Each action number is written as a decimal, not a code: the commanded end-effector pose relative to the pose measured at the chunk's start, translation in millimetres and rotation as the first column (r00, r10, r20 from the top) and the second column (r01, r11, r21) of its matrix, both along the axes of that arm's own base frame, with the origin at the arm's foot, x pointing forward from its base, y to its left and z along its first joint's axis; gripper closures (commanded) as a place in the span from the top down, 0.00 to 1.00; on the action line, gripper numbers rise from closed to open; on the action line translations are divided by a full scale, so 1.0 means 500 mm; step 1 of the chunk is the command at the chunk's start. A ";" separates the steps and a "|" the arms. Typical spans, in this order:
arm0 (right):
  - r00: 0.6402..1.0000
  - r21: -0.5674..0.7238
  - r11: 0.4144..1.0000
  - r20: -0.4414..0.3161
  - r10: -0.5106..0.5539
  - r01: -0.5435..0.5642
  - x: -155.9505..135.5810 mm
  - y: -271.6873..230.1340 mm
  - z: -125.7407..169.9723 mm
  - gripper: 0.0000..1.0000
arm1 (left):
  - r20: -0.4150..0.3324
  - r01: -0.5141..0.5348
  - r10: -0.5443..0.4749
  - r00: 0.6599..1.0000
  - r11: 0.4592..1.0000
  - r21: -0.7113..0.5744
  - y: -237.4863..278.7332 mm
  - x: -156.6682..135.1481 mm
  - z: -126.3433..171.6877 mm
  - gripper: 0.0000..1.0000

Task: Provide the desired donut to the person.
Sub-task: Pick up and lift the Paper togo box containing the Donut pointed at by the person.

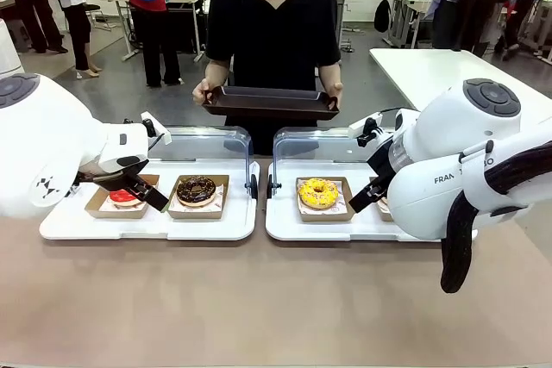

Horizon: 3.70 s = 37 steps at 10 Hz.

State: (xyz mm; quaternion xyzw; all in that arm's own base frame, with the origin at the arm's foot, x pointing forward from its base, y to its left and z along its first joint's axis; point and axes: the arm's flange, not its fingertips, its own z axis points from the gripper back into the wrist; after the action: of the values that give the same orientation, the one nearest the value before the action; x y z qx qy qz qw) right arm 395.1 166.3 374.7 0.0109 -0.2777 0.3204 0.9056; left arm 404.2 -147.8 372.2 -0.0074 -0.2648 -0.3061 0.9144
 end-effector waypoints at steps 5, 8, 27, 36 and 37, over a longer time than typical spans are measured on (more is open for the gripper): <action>0.999 -0.051 0.998 -0.030 -0.025 0.024 -0.004 0.024 0.150 1.00 | -0.012 0.021 -0.021 1.000 0.999 0.048 0.017 -0.022 0.154 1.00; 0.995 -0.087 0.995 -0.090 -0.051 0.043 -0.015 0.043 0.363 1.00 | -0.089 0.092 -0.084 0.992 0.992 0.084 0.041 -0.006 0.349 1.00; 0.857 0.684 0.645 -0.055 0.513 -0.342 0.003 -0.539 0.522 1.00 | 0.273 0.745 -0.758 0.592 0.386 -0.543 0.476 0.089 0.422 1.00; 0.936 0.687 0.664 0.069 0.345 -0.295 -0.079 -0.706 0.501 1.00 | 0.359 0.621 -0.516 0.778 0.545 -0.563 0.573 0.035 0.435 1.00; 0.937 0.684 0.667 0.071 0.342 -0.295 -0.083 -0.706 0.504 1.00 | 0.344 0.604 -0.505 0.791 0.559 -0.568 0.578 0.035 0.432 1.00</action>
State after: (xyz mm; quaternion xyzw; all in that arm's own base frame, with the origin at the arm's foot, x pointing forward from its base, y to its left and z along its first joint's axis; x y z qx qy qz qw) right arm 360.1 -193.3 632.2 0.4077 -0.3384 0.3364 0.7786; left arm 424.4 144.2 592.9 -0.3942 -0.4132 -0.4745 0.6699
